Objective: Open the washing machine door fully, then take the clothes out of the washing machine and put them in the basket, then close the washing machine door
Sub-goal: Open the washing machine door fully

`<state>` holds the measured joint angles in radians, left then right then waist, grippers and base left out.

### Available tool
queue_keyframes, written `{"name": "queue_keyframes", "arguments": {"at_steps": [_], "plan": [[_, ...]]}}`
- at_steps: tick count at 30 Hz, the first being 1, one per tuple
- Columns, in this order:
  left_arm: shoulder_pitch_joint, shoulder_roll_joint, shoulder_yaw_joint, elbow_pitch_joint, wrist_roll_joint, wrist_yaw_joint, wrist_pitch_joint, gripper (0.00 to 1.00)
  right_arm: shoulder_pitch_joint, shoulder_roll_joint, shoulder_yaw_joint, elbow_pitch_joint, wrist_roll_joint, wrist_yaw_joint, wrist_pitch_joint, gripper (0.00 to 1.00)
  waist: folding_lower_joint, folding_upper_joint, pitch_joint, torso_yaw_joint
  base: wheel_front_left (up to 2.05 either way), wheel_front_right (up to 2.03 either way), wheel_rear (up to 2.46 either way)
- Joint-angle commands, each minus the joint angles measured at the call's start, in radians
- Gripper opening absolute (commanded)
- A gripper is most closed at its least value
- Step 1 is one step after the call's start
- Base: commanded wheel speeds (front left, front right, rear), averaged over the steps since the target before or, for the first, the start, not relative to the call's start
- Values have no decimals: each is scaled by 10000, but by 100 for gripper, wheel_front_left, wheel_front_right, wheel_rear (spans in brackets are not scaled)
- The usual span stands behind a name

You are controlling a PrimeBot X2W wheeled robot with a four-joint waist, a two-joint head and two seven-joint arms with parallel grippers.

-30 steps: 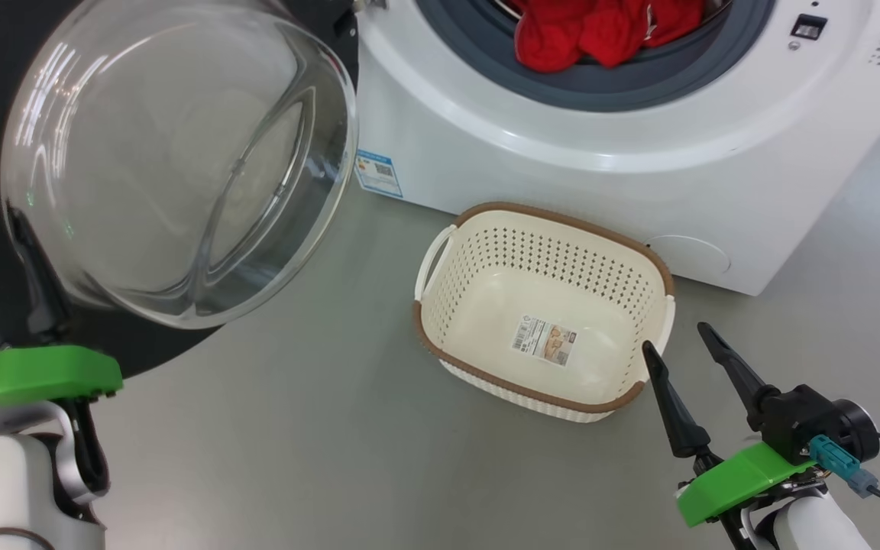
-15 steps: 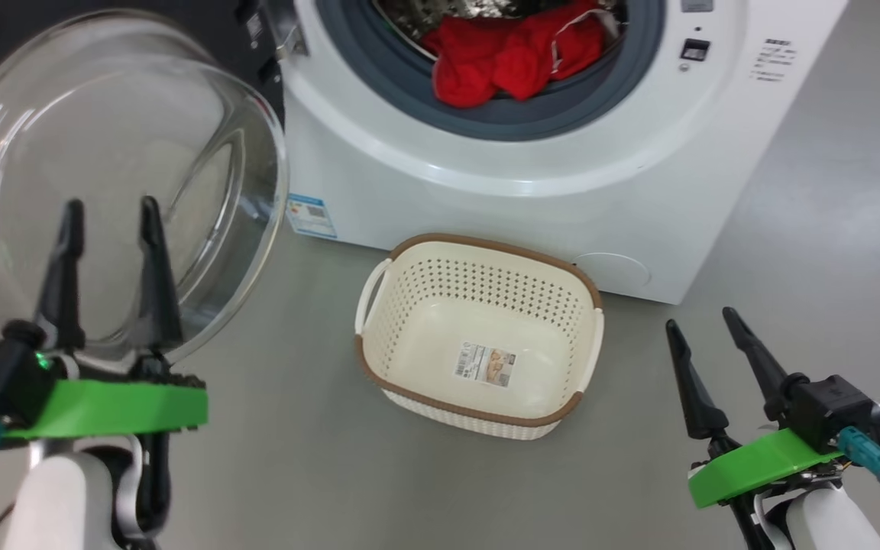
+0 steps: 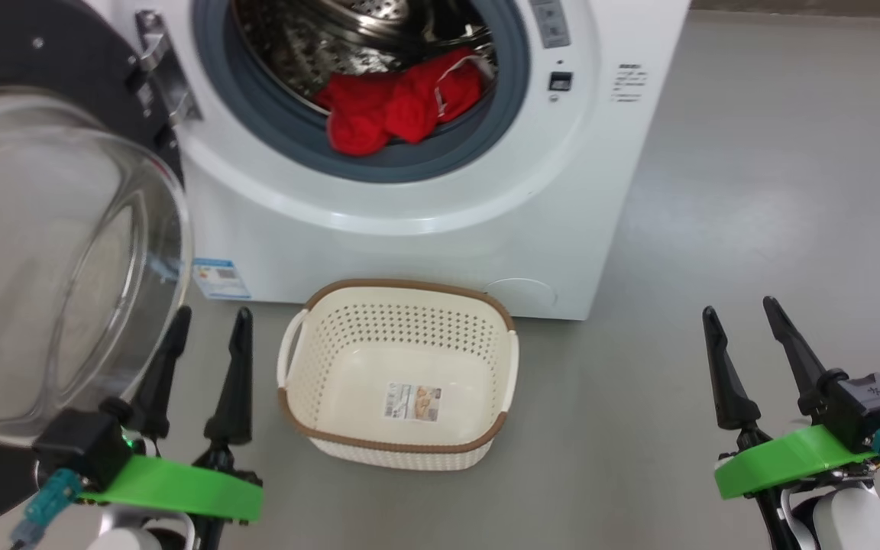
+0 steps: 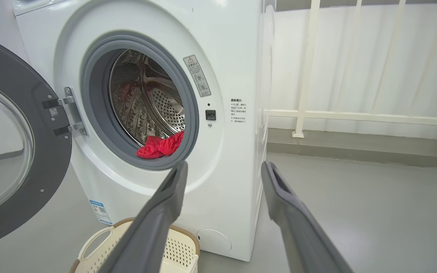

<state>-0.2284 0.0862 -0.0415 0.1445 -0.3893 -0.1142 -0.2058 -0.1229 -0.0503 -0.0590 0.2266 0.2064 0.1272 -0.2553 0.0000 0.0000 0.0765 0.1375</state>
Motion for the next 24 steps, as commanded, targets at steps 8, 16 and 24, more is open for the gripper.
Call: {"name": "queue_keyframes", "arguments": {"at_steps": [8,16,24], "plan": [[861,475,37,161,551,29,-356,100,463,0,129,-563,-252,35,-64,100,0,0,-864,-1323,0,0,0],[1918,451,185,-18,525,46,-516,100,1030,0,-100,-1016,-324,35,-64,100,0,0,-1245,-1808,0,0,0],[2659,416,236,-534,823,88,-552,100,1804,0,-311,-1550,-342,35,-64,100,0,0,-1479,-1839,0,0,0]]}}
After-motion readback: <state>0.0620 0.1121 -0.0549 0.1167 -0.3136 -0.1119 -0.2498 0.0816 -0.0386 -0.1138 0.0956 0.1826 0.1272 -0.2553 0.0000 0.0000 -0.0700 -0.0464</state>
